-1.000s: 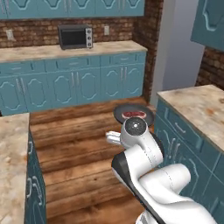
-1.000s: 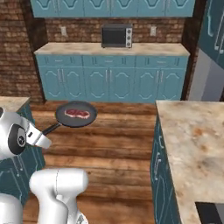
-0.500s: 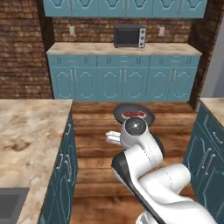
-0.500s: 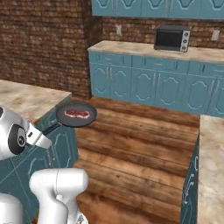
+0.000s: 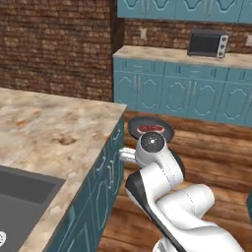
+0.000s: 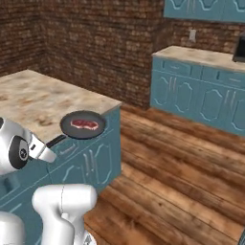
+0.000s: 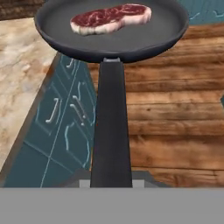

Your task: Pick up the pan with the steak in it and place it on the dining table. Then place the steak on the plate.

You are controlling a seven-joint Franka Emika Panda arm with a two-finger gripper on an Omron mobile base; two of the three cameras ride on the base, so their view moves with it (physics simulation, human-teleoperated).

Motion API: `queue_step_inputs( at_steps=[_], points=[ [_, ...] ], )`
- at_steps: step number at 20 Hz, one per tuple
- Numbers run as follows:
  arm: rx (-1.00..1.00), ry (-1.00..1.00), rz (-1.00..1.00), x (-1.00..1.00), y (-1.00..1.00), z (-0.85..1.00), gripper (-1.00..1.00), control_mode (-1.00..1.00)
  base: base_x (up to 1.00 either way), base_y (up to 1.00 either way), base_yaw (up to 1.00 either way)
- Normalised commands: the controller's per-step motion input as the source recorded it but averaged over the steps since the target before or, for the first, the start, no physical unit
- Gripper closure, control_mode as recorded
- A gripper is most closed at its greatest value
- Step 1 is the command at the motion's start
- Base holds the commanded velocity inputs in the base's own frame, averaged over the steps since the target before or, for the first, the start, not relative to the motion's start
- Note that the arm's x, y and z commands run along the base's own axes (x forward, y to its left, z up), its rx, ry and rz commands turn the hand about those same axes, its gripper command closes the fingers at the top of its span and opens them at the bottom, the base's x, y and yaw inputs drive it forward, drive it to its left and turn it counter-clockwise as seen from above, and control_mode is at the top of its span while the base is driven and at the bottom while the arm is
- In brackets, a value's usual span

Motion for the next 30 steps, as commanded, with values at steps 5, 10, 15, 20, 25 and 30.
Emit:
queue_step_inputs(
  at_steps=[5, 10, 15, 20, 25, 30],
  points=[
    [0.00, 0.00, 0.00, 0.00, 0.00, 0.00, 1.00, 1.00, -0.08, 0.00, 0.50],
    [0.00, 0.00, 0.00, 0.00, 0.00, 0.00, 1.00, 1.00, -0.08, 0.00, 0.50],
    [0.00, 0.00, 0.00, 0.00, 0.00, 0.00, 1.00, 1.00, -0.08, 0.00, 0.50],
    [0.00, 0.00, 0.00, 0.00, 0.00, 0.00, 1.00, 1.00, -0.08, 0.00, 0.50],
    [0.00, 0.00, 0.00, 0.00, 0.00, 0.00, 1.00, 1.00, -0.09, 0.00, 0.50],
    [0.00, 0.00, 0.00, 0.00, 0.00, 0.00, 1.00, 1.00, -0.09, 0.00, 0.50]
  ],
)
